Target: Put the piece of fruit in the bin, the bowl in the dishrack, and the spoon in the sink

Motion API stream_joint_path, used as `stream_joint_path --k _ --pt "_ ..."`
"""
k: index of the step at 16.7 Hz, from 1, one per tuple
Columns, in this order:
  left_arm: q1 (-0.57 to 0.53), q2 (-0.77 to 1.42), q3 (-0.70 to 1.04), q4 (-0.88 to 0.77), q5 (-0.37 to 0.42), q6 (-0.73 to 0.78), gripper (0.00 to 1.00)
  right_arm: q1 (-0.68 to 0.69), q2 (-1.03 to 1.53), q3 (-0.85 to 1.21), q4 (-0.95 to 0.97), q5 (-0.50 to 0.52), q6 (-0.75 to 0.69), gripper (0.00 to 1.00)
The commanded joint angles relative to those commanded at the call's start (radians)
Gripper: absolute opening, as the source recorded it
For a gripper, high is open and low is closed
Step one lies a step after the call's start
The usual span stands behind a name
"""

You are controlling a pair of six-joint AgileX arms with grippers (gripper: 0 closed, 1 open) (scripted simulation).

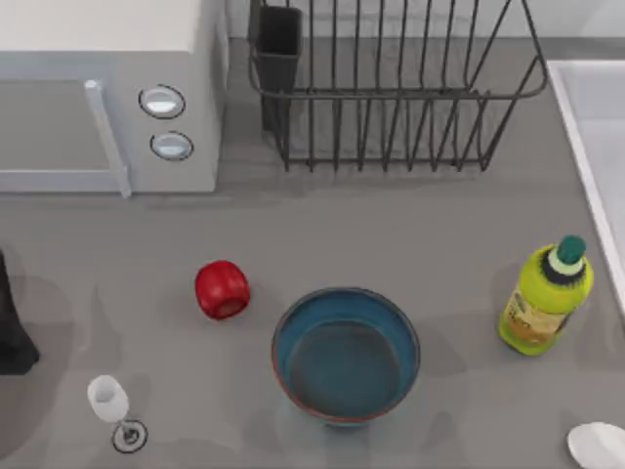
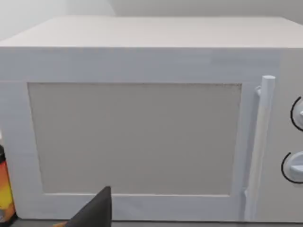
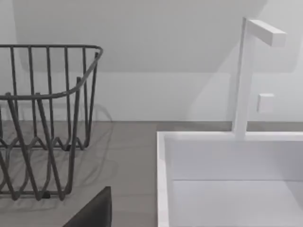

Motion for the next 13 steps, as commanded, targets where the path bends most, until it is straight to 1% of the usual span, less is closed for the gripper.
stream_joint_path --k 3,6,9,13 --pt "-0.003 0.010 0.010 -0.007 0.000 0.004 1.00 0.000 0.000 0.000 0.000 0.000 0.000 1.00" --pt "-0.035 0.104 0.099 -0.073 -0.004 0.037 1.00 0.000 0.000 0.000 0.000 0.000 0.000 1.00" --pt "-0.091 0.293 0.261 -0.192 -0.010 0.097 1.00 0.000 0.000 0.000 0.000 0.000 0.000 1.00" --pt "-0.191 0.660 0.550 -0.402 -0.021 0.202 1.00 0.000 0.000 0.000 0.000 0.000 0.000 1.00"
